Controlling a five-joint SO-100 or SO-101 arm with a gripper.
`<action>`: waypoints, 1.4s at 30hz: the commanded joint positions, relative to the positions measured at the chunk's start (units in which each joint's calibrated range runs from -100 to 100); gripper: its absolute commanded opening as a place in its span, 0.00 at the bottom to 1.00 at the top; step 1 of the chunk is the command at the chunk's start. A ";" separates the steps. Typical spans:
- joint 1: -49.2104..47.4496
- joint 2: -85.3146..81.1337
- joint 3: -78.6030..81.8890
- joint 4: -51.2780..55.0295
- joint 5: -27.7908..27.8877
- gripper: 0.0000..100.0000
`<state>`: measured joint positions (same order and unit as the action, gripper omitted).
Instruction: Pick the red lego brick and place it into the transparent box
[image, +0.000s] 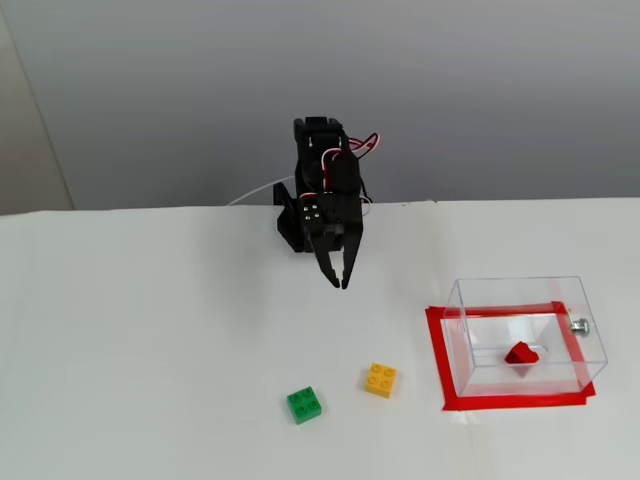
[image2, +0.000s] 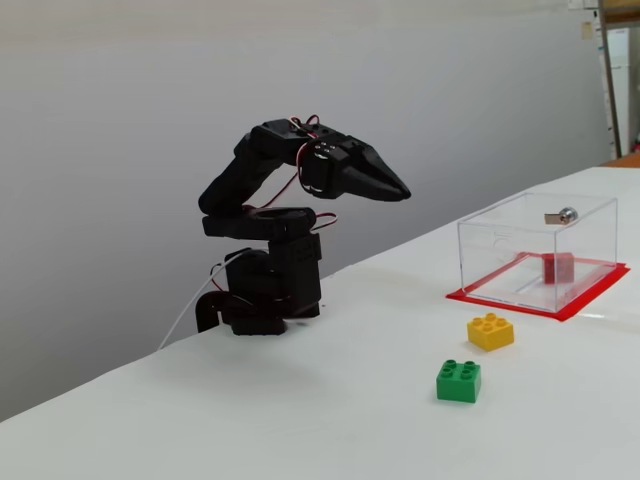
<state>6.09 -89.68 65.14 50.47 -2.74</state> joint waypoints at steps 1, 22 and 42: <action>-0.51 -1.83 3.58 0.09 0.28 0.01; -0.29 -4.04 20.03 -0.69 -0.29 0.01; -0.14 -10.06 33.51 -0.78 -0.34 0.01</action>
<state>5.34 -99.07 97.71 50.30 -3.03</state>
